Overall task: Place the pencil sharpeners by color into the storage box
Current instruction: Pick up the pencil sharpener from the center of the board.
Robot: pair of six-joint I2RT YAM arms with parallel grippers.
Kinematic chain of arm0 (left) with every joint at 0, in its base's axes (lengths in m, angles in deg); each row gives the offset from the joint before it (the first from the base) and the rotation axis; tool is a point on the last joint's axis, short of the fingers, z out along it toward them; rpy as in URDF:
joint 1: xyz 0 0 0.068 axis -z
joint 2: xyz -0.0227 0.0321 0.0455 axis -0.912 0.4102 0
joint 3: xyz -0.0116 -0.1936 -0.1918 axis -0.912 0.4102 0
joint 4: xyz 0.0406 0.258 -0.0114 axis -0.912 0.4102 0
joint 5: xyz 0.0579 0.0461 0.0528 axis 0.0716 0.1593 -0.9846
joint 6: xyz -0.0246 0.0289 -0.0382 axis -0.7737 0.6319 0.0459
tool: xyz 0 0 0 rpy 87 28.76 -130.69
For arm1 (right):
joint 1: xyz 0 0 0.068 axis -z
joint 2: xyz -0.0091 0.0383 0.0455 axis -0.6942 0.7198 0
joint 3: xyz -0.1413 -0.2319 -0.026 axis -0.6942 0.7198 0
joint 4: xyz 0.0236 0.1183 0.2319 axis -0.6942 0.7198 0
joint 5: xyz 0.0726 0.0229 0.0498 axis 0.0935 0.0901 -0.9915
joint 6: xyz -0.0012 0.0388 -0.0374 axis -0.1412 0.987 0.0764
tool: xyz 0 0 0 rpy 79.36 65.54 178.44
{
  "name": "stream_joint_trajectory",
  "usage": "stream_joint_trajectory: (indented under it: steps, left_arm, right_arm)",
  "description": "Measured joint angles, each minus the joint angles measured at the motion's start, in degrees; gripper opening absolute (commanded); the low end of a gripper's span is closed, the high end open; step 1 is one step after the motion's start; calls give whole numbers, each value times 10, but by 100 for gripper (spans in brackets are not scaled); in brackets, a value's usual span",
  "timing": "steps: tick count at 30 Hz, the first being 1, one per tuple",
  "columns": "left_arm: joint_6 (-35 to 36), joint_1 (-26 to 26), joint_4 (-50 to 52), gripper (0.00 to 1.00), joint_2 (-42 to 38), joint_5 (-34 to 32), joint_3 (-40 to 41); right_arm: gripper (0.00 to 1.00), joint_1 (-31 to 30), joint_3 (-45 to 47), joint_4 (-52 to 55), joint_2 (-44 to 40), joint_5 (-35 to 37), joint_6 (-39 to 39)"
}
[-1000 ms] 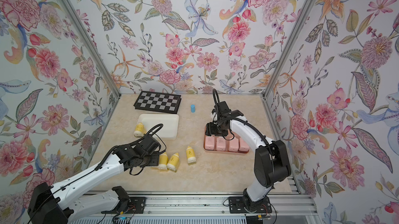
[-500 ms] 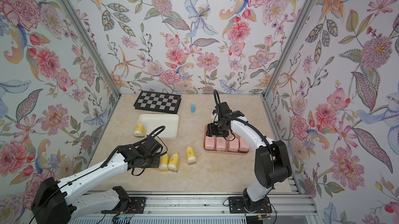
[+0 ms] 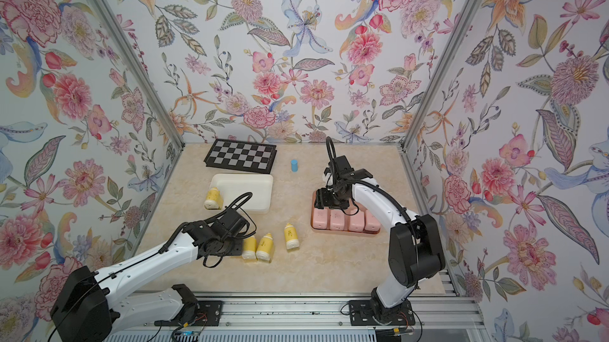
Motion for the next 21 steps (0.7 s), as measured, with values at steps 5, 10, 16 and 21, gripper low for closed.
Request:
stream_joint_trajectory:
  steps: [5,10,16,21]
  left_arm:
    - [0,0,0,41,1,0,-1]
    - [2,-4,5,39,1,-3,-3]
    - [2,-11,42,39,-3,-15,-23]
    - [9,-11,70,39,-13,-22,-60]
  right_arm:
    - [68,0,3,0,0,0,0]
    - [68,0,3,0,0,0,0]
    - [68,-1,3,0,0,-4,0]
    - [68,-2,2,0,0,-9,0]
